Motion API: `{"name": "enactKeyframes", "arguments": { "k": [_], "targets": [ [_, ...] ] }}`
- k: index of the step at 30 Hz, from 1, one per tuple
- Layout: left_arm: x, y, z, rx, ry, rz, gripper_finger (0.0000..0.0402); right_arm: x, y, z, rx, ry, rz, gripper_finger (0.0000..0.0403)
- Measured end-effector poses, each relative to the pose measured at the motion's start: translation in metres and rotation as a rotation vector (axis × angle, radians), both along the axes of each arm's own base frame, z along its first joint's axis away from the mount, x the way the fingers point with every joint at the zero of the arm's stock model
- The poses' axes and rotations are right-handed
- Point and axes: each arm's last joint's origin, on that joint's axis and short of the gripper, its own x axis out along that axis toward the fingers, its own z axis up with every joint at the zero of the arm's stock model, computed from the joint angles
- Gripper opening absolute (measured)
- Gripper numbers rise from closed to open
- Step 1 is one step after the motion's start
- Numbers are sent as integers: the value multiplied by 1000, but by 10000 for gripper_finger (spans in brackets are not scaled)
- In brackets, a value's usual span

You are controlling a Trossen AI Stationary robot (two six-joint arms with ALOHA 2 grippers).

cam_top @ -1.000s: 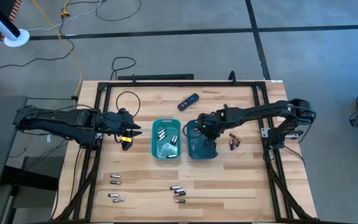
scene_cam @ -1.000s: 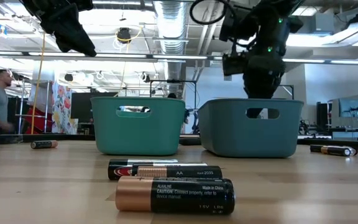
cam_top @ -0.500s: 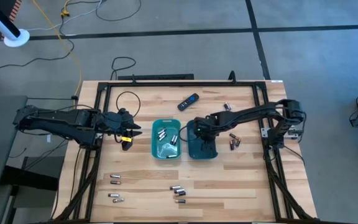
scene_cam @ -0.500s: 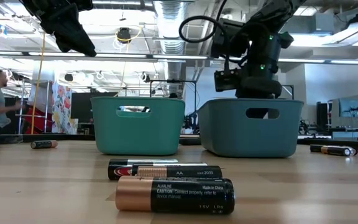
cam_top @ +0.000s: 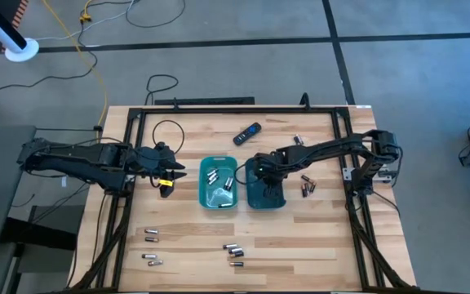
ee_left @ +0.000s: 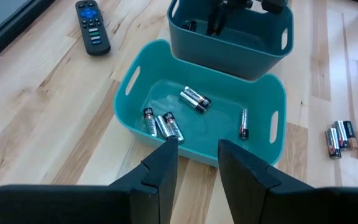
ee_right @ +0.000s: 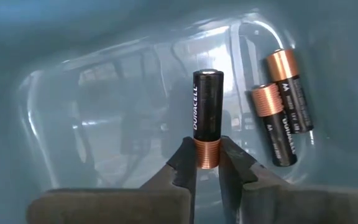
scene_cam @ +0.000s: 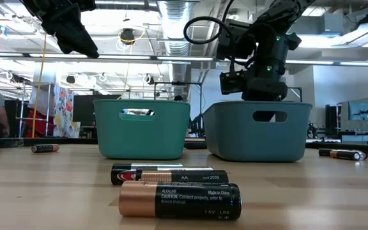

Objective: Sort batteries
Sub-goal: Put the copper and black battery into the blue bin

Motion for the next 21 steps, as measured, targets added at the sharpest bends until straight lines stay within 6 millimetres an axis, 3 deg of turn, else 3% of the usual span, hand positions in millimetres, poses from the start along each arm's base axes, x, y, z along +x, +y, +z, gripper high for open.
{"name": "enactKeyframes", "arguments": {
  "k": [7, 21],
  "targets": [
    [0, 0, 0, 0, 0, 0, 111, 0, 0, 0, 1, 0, -4, 77],
    [0, 0, 0, 0, 0, 0, 111, 0, 0, 0, 1, 0, -4, 80]
  ]
}}
